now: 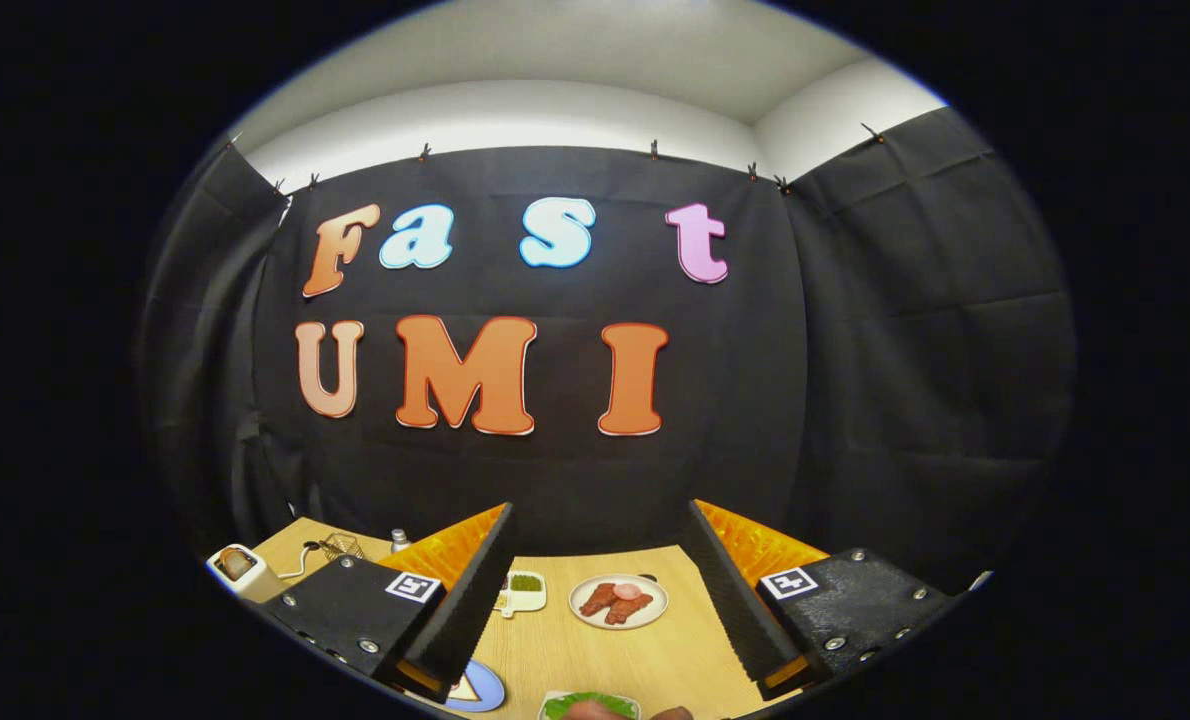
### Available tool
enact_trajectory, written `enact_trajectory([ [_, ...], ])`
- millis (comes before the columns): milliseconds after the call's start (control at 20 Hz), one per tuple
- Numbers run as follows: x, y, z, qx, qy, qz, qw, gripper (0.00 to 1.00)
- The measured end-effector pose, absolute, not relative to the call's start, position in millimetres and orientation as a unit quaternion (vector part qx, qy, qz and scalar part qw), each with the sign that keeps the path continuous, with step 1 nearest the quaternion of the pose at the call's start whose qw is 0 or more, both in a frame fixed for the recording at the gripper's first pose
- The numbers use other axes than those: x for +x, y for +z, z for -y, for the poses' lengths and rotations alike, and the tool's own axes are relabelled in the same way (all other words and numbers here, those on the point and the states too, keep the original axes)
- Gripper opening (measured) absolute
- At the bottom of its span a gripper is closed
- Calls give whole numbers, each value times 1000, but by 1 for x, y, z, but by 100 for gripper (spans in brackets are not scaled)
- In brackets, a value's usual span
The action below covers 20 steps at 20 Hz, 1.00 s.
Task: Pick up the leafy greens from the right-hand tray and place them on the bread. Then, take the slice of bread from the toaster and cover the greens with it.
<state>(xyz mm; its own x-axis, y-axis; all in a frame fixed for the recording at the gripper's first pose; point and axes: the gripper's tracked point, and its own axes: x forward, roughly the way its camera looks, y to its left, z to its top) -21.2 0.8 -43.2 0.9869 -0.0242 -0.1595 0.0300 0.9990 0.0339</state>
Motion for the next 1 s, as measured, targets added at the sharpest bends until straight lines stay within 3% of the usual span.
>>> enact_trajectory([
  [500,-41,-173,-28,45,24,-281,958,100],
  [1000,-74,-301,-33,88,10,-485,870,99],
])
